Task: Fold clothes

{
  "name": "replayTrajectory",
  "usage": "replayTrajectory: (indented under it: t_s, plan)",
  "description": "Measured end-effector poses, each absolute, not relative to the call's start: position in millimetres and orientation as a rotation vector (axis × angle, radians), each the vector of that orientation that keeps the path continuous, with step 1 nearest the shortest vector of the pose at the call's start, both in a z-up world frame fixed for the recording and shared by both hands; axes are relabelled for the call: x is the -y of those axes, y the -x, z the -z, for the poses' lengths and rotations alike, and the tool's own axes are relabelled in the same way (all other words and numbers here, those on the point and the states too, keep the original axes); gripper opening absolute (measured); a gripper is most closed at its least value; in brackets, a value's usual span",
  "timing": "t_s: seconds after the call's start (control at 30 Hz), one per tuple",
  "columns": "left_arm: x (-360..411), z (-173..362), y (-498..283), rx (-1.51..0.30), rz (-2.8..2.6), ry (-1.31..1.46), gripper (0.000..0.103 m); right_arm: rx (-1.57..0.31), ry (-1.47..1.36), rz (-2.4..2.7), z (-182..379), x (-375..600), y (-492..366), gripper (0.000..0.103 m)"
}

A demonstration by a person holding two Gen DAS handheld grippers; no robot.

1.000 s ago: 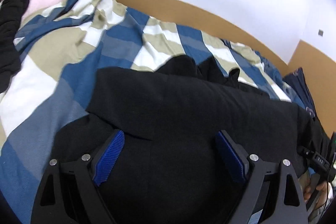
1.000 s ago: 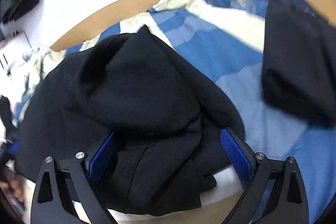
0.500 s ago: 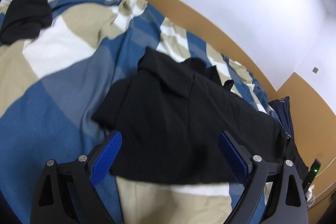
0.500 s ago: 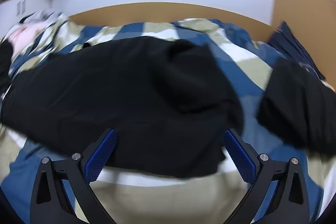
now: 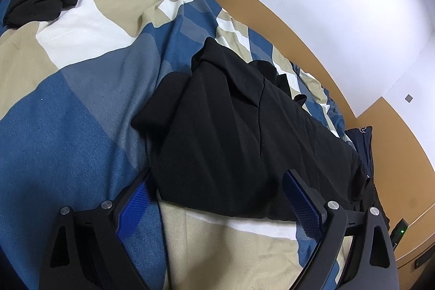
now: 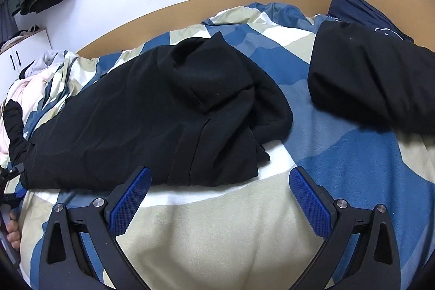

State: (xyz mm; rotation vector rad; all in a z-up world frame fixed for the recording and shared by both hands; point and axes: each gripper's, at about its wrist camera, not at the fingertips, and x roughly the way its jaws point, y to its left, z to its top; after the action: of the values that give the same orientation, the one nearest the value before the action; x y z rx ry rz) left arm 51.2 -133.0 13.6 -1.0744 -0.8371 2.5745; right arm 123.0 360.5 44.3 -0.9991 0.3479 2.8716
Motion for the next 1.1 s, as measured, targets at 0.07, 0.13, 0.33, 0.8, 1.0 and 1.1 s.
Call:
replayTrajectory:
  t_s: [0.07, 0.13, 0.33, 0.8, 1.0, 1.1]
  plan:
    - [131.8, -13.1, -50.8, 0.826, -2.571, 1.083, 0.098, -0.350, 1.030, -2.862, -41.6, -359.7, -121.5, 0.103]
    - [130.1, -13.0, -49.5, 0.811, -2.566, 1.093, 0.102, -0.347, 1.088, -2.841, -36.1, -360.7, -106.1, 0.103]
    - [131.9, -12.0, -50.6, 0.826, -2.550, 1.089, 0.103, -0.328, 1.157, -2.815, -28.9, -357.5, -96.6, 0.103]
    - [133.0, -10.0, -52.6, 0.839, -2.545, 1.087, 0.103, -0.350, 1.172, -2.812, -30.8, -361.5, -100.7, 0.103]
    - [126.0, -13.6, -51.9, 0.779, -2.580, 1.117, 0.103, -0.347, 1.183, -2.812, -30.4, -359.7, -97.3, 0.103]
    - [116.3, -16.6, -52.2, 0.684, -2.641, 1.151, 0.103, -0.344, 1.181, -2.815, -31.2, -358.7, -97.3, 0.103]
